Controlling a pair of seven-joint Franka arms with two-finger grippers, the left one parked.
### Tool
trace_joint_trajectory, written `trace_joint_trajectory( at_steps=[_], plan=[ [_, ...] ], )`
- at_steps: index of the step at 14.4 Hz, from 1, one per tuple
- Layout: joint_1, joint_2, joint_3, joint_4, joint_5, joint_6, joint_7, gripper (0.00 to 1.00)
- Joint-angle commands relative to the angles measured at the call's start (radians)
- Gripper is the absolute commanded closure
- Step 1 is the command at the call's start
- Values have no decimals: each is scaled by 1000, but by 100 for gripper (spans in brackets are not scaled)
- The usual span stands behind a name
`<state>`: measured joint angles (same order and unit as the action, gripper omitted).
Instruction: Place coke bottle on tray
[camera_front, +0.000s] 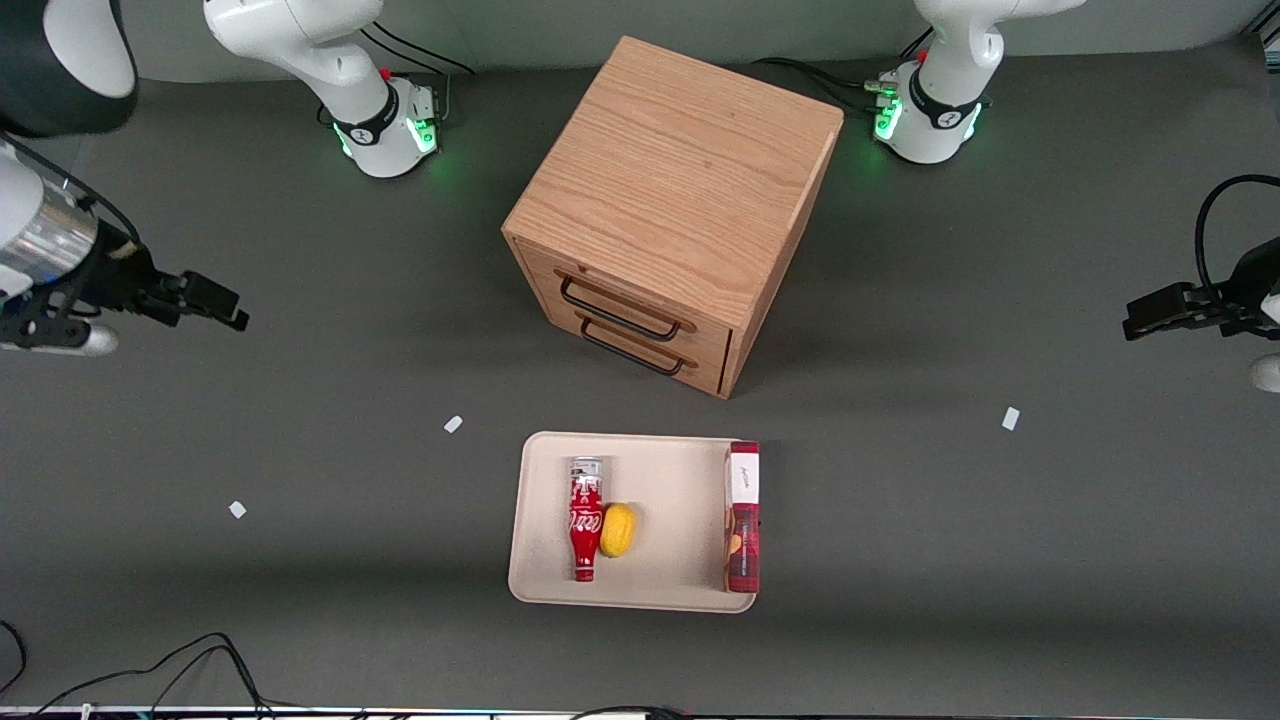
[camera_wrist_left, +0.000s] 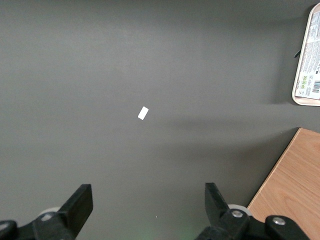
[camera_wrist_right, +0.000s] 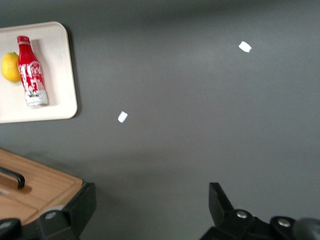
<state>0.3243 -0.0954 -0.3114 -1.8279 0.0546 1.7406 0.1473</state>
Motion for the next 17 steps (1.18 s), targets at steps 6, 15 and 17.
trace_joint_trajectory(
  at_steps=[6,15,17],
  plan=[
    [10,-9,-3,62,-39,-104,11,0],
    [15,28,-2,88,-78,-104,6,0],
    [16,31,-2,88,-78,-104,9,0]
  ],
)
